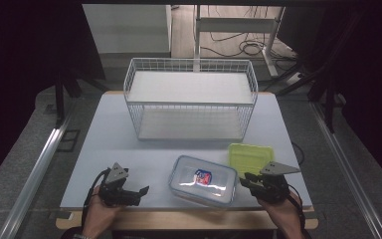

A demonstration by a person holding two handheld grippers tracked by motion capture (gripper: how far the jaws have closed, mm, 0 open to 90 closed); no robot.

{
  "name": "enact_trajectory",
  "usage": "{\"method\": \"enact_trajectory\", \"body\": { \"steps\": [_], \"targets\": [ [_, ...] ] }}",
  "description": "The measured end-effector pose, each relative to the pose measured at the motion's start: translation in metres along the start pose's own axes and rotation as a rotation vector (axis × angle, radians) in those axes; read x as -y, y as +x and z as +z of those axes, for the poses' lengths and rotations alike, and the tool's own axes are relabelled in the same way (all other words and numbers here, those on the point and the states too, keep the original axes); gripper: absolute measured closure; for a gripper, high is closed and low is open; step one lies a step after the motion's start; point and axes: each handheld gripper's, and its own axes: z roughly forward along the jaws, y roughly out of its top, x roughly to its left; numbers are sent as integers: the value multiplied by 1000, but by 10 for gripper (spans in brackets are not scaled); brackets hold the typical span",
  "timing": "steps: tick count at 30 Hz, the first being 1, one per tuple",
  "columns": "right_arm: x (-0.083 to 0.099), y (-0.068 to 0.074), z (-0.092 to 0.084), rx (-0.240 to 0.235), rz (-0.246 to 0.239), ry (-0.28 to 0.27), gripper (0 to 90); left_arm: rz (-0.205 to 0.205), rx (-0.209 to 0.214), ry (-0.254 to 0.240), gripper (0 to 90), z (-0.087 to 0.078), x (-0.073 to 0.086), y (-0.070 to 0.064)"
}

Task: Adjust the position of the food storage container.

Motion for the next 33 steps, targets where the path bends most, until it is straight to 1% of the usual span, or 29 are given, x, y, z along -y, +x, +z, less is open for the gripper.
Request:
{"method": "enact_trajectory", "body": {
  "steps": [1, 2, 3, 4, 5, 6, 7, 8, 9, 10, 11, 12, 13, 15, 17, 18, 20, 21, 23, 25, 27, 28, 33],
  "targets": [
    [1, 3, 0, -12, 2, 7, 776, 0, 0, 0, 42, 0, 0, 0],
    [1, 6, 0, -27, 8, 8, 800, 8, -5, -10, 66, -2, -2, -2],
    [2, 8, 0, -43, 13, 6, 821, 16, 4, -13, 101, -3, -3, -3],
    [2, 11, 0, -54, 22, 7, 834, 23, 24, -13, 149, -3, -4, -4],
    [2, 14, 1, -58, 25, 12, 843, 27, 56, -11, 218, -2, -4, -5],
    [2, 16, 1, -63, 28, 18, 851, 23, 93, -6, 306, -2, -5, -6],
    [2, 16, 1, -63, 28, 18, 851, 23, 93, -6, 394, -2, -5, -6],
    [2, 18, 3, -65, 37, 24, 874, 24, 150, -20, 471, -1, -7, -8],
    [2, 18, 3, -65, 37, 24, 874, 24, 150, -20, 530, -1, -7, -8],
    [1, 19, 3, -59, 41, 20, 890, 28, 165, -17, 610, 1, -9, -9],
    [1, 19, 3, -58, 44, 19, 892, 46, 188, -10, 673, 5, -12, -12],
    [1, 19, 3, -58, 44, 19, 892, 46, 188, -10, 721, 5, -12, -12],
    [0, 19, 4, -48, 48, 23, 893, 64, 190, 12, 779, 10, -14, -17],
    [0, 20, 5, -35, 46, 36, 894, 78, 198, 33, 843, 14, -16, -22],
    [0, 20, 5, -28, 38, 44, 894, 83, 205, 38, 869, 16, -16, -24],
    [0, 21, 5, -19, 38, 55, 895, 94, 215, 43, 871, 19, -17, -29],
    [0, 20, 5, -17, 39, 54, 895, 101, 217, 48, 869, 20, -17, -32],
    [0, 20, 5, -23, 50, 45, 895, 108, 216, 54, 866, 22, -17, -35],
    [-1, 19, 7, -21, 52, 31, 895, 106, 217, 65, 861, 23, -17, -36],
    [-3, 19, 10, -32, 56, 25, 895, 102, 207, 76, 857, 22, -16, -35],
    [-5, 20, 14, -47, 61, 21, 895, 88, 201, 77, 856, 19, -15, -33],
    [-7, 20, 17, -53, 56, 18, 895, 81, 199, 79, 857, 17, -14, -31],
    [-18, 27, 34, -78, 33, 13, 895, 54, 158, 86, 852, 4, -8, -20]
  ]
}}
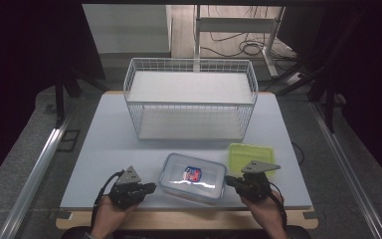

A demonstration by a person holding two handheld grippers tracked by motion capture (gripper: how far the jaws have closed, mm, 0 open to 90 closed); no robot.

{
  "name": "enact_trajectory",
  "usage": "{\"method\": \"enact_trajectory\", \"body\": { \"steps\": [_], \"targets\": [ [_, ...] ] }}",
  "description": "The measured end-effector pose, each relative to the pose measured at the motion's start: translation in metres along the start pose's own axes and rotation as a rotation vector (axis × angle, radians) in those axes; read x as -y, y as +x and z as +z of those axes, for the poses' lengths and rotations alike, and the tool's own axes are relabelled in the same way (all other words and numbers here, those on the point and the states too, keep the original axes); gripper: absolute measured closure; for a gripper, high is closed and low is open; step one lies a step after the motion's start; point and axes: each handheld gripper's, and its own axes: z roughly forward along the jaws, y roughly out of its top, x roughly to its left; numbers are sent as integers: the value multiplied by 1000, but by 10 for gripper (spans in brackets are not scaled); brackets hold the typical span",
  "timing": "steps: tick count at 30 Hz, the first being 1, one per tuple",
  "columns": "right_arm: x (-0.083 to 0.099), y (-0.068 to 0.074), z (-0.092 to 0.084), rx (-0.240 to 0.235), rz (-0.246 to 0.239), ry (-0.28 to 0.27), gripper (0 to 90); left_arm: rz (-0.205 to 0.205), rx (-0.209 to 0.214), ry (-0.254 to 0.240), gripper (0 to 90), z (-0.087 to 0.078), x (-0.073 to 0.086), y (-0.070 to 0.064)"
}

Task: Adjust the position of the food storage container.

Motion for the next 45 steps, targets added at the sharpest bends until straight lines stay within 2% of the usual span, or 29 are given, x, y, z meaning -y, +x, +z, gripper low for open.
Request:
{"method": "enact_trajectory", "body": {
  "steps": [5, 8, 9, 12, 14, 17, 18, 20, 25, 28, 33, 40, 43, 45],
  "targets": [
    [-16, 2, 18, -31, -38, 20, 895, -40, -24, -8, 837, -10, 6, 10],
    [-22, -3, 20, -33, -39, 18, 895, -49, -27, -7, 834, -11, 7, 13],
    [-29, -11, 23, 16, -44, 22, 895, -64, -15, -1, 834, -11, 7, 15],
    [-37, -26, 35, 65, -28, 52, 895, -68, -16, 5, 819, -9, 7, 16],
    [-40, -33, 46, 101, -38, 83, 894, -66, -23, 3, 814, -10, 7, 17],
    [-45, -39, 61, 128, -44, 119, 894, -62, -48, 0, 804, -10, 7, 17],
    [-45, -40, 65, 147, -59, 133, 894, -56, -59, 0, 794, -10, 7, 17],
    [-46, -42, 70, 161, -66, 152, 894, -57, -61, 0, 794, -11, 8, 17],
    [-43, -47, 60, 185, -58, 141, 894, -63, -62, -11, 803, -12, 9, 18],
    [-38, -55, 51, 190, -43, 141, 895, -63, -58, -8, 818, -12, 9, 18],
    [-27, -69, 38, 227, -15, 160, 894, -63, -49, -3, 818, -10, 9, 18],
    [-20, -83, 23, 257, 24, 150, 895, -76, -32, 3, 827, -8, 9, 19],
    [-18, -80, 18, 264, 4, 140, 895, -79, -29, 3, 839, -7, 8, 20],
    [-18, -71, 15, 232, -12, 123, 895, -81, -28, 2, 845, -6, 7, 22]
  ]
}}
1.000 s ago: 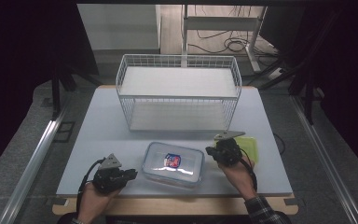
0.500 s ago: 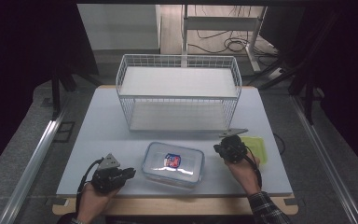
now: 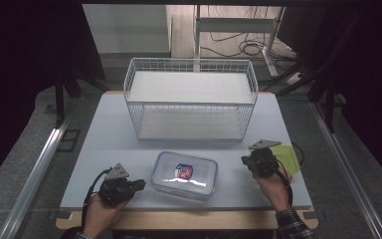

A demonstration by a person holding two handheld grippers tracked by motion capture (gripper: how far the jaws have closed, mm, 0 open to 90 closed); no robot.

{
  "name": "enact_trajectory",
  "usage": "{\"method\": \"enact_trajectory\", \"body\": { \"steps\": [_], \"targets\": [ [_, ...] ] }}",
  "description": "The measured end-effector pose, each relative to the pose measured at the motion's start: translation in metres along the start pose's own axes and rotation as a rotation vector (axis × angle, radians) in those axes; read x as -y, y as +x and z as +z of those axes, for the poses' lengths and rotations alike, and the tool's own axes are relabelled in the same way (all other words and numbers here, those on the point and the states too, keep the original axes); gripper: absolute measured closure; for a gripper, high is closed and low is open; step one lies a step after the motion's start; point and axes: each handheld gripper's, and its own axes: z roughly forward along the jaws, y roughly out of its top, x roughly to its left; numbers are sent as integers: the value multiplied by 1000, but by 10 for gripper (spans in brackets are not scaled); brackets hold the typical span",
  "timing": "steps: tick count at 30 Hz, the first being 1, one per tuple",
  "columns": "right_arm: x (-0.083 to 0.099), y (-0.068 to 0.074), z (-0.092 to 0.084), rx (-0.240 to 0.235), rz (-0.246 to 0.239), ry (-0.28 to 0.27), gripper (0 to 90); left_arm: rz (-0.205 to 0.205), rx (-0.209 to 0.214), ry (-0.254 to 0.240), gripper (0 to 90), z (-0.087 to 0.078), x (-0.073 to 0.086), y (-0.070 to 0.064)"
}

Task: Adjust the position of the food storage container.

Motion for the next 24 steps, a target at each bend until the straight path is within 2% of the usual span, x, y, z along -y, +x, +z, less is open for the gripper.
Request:
{"method": "enact_trajectory", "body": {
  "steps": [6, 8, 10, 12, 13, 17, 18, 23, 24],
  "targets": [
    [7, 38, -10, -146, -30, -29, 895, 2, -5, -9, 850, 11, -9, 5],
    [10, 51, -12, -204, -39, -25, 894, -2, -5, -9, 851, 15, -12, 6],
    [12, 63, -12, -232, -64, -9, 894, -3, -4, -6, 854, 17, -13, 5],
    [12, 68, -11, -238, -73, -2, 894, 1, -2, 1, 855, 20, -14, 3],
    [12, 73, -10, -256, -78, 8, 894, 8, -15, 10, 871, 21, -14, 1],
    [11, 74, -8, -246, -75, 14, 894, 10, -30, 21, 897, 21, -16, -3],
    [10, 71, -7, -252, -55, 9, 895, 15, -32, 25, 898, 21, -16, -5],
    [8, 64, -5, -210, -39, -5, 895, 20, -13, 37, 899, 23, -17, -11],
    [8, 62, -4, -206, -31, -8, 895, 31, 27, 54, 899, 25, -17, -15]
  ]
}}
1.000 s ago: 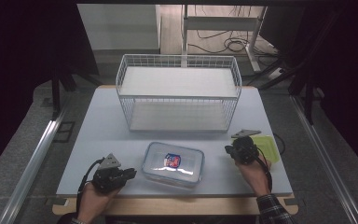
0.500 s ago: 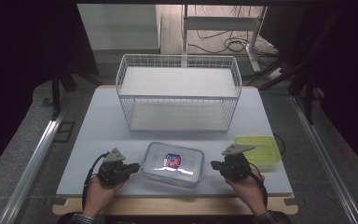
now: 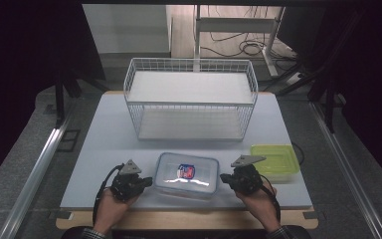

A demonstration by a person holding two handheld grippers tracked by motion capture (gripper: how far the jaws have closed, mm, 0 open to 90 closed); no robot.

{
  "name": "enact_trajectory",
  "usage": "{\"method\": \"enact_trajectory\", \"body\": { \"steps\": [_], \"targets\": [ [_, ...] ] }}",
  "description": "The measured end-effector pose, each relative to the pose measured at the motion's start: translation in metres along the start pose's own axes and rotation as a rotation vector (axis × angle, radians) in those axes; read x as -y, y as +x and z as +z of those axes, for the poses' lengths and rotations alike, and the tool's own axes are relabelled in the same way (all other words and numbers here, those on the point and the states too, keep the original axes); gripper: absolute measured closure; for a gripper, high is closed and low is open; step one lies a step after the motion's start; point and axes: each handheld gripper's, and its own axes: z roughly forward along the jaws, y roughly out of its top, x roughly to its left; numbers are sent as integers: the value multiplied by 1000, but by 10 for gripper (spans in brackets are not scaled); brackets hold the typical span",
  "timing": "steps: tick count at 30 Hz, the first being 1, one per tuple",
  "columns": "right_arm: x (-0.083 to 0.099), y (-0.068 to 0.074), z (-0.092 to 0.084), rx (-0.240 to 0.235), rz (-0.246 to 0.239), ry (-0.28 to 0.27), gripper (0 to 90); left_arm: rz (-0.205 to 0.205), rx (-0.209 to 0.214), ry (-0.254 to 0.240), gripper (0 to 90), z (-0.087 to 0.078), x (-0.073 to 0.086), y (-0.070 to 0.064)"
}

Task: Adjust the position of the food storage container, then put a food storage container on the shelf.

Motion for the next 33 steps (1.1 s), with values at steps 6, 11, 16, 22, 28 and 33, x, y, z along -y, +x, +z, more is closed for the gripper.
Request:
{"method": "enact_trajectory", "body": {
  "steps": [6, 11, 16, 22, 28, 33],
  "targets": [
    [-2, -9, 0, 25, 5, -13, 895, 14, -8, 10, 899, 4, -2, -11],
    [-4, -17, 0, 38, 14, -31, 895, 24, 13, 10, 894, 6, -2, -14],
    [-4, -18, -2, 46, 2, -36, 867, 26, -87, 10, 724, 3, 0, -7],
    [1, -26, -12, 82, 22, -71, 570, -32, -121, -11, 324, -2, 7, 11],
    [3, -29, -13, 60, 30, -98, 307, -69, -87, -55, 126, -6, 10, 17],
    [2, -28, -13, 21, 43, -143, 157, -16, -61, -77, 89, -7, 11, 16]
  ]
}}
